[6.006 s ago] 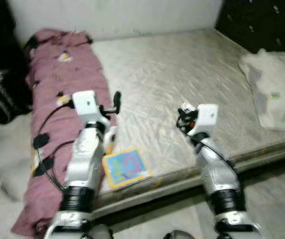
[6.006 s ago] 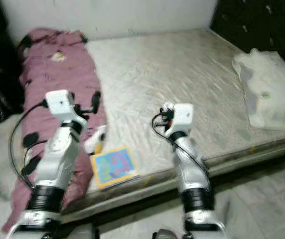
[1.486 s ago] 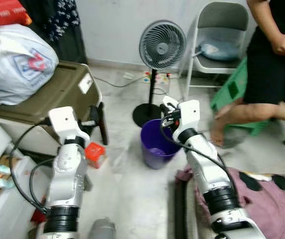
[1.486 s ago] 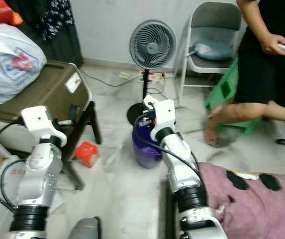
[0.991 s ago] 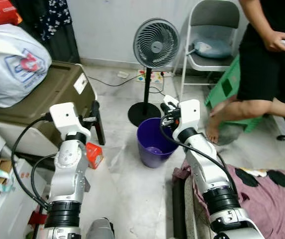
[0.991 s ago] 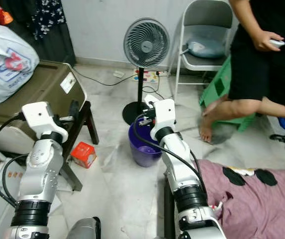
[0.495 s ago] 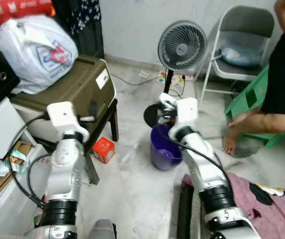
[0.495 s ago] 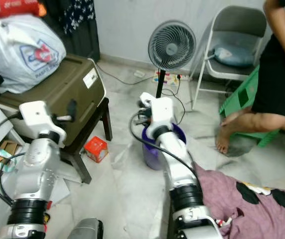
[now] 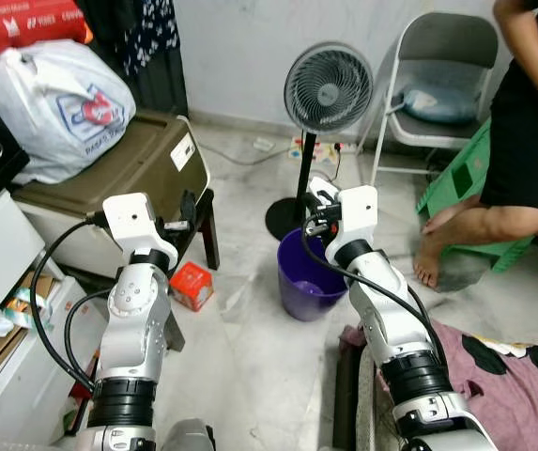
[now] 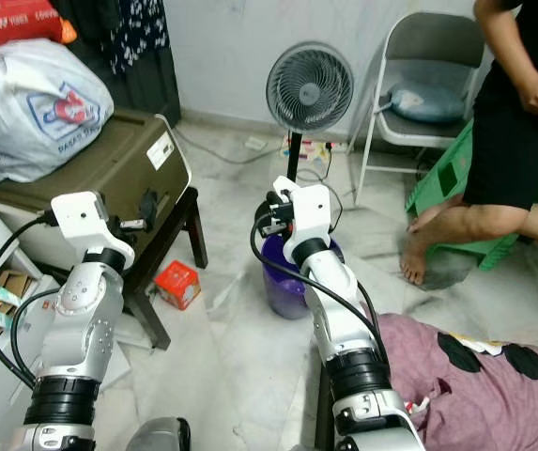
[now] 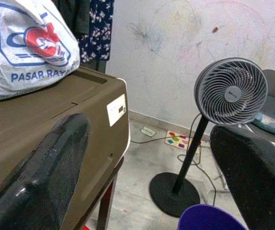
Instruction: Clean up the room
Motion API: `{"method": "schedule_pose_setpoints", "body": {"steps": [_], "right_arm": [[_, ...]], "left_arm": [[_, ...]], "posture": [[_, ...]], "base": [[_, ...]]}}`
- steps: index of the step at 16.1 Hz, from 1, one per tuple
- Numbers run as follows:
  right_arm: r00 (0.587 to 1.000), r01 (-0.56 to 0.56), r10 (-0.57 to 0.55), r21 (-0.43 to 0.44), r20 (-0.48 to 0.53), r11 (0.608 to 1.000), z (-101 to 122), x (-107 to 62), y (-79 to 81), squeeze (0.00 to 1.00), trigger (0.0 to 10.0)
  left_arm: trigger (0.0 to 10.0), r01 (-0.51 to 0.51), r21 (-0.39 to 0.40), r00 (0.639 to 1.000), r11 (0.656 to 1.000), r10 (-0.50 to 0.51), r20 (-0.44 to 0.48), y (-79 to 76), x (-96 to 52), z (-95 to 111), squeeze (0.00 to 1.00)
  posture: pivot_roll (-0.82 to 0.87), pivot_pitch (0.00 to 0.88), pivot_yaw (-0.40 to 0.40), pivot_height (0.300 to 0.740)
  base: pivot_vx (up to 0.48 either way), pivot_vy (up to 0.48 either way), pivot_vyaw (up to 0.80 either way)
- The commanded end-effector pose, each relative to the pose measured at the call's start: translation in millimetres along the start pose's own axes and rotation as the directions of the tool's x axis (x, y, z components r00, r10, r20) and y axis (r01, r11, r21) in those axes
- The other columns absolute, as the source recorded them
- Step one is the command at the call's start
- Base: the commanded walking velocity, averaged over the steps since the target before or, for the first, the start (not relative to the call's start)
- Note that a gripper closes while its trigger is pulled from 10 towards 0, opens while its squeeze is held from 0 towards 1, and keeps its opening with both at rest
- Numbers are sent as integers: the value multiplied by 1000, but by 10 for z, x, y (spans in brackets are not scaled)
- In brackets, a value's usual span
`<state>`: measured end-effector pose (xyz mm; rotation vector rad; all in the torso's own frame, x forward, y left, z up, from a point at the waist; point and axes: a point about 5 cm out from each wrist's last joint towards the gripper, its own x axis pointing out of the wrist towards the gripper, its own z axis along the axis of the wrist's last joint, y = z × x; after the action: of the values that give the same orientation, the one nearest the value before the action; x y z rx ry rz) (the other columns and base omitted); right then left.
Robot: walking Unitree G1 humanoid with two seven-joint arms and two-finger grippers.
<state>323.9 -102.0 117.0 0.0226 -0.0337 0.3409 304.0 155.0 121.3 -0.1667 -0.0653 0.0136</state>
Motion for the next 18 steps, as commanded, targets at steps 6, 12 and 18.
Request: {"method": "schedule_pose_setpoints", "body": {"steps": [6, 12, 18], "right_arm": [[1000, -10, 10, 0, 14, 1000, 36, 6, 4, 0, 10000], [1000, -10, 10, 6, 17, 1000, 40, 15, 10, 0, 10000], [1000, -8, 8, 6, 17, 1000, 39, 21, 9, 0, 10000]], "left_arm": [[10000, 19, -3, 1000, 1000, -19, 19, -30, -3, 33, 0], [10000, 24, -4, 999, 1000, -24, 24, -33, 4, 45, 0], [10000, 27, -5, 999, 1000, -26, 25, -36, 11, 45, 0]], "posture": [[21, 0, -53, 740], [20, 0, -50, 740], [20, 0, -49, 740]], "base": [[41, 0, 0], [279, 0, 0], [303, 0, 0]]}}
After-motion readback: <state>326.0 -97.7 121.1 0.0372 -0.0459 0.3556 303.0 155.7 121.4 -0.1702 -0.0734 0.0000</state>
